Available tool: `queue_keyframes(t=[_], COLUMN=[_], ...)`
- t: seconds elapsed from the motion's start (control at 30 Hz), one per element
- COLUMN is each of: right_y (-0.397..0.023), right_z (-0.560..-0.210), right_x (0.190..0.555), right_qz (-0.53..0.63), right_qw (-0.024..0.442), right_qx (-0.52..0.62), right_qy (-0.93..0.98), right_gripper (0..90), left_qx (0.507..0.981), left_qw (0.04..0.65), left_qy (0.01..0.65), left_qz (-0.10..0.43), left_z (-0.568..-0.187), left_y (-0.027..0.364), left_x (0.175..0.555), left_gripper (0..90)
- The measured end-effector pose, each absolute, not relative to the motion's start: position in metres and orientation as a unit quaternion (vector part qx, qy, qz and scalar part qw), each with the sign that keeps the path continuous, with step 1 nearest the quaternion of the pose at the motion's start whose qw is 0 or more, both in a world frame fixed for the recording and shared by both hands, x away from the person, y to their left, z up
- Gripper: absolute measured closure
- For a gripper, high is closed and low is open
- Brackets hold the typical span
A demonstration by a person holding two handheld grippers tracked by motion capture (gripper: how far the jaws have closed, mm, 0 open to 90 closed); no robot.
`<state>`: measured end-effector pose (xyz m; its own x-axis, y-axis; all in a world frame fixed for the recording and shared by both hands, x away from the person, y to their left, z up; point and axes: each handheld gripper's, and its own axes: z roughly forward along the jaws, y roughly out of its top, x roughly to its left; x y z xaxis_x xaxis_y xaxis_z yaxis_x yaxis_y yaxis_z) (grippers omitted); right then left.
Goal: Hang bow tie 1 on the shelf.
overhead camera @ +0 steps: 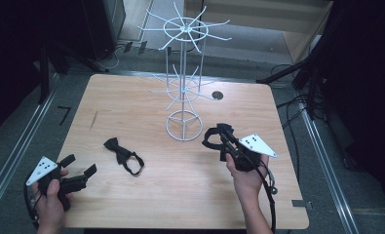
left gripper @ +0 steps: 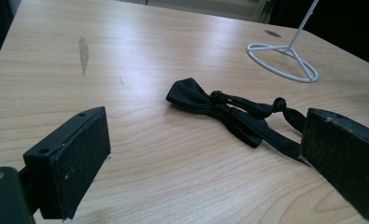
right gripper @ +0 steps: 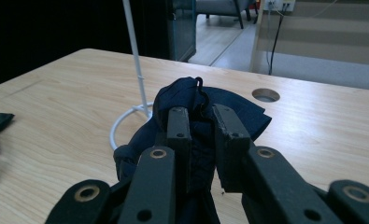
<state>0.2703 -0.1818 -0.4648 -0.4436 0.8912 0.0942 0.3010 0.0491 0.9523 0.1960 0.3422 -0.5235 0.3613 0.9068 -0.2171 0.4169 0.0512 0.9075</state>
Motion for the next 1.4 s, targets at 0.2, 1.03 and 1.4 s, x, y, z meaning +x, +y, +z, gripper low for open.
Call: queue_keyframes(t=[0.2, 1.03, 1.4], right_y=[-0.174, -0.144, -0.137], right_z=[-0.455, -0.413, -0.399], right_x=[0.266, 0.257, 0.258], right_qz=[0.537, 0.585, 0.598], right_qw=[0.278, 0.271, 0.272], right_qx=[0.432, 0.383, 0.375], right_qy=[0.669, 0.661, 0.654], right_gripper=[79.2, 79.2, 79.2], left_qx=[0.646, 0.646, 0.646], left_qw=[0.514, 0.515, 0.515], left_qy=[0.512, 0.511, 0.511], left_qz=[0.239, 0.238, 0.238], left_z=[-0.524, -0.524, -0.524], left_y=[0.342, 0.341, 0.341], left_x=[0.196, 0.196, 0.196], left_gripper=[2.8, 2.8, 2.8])
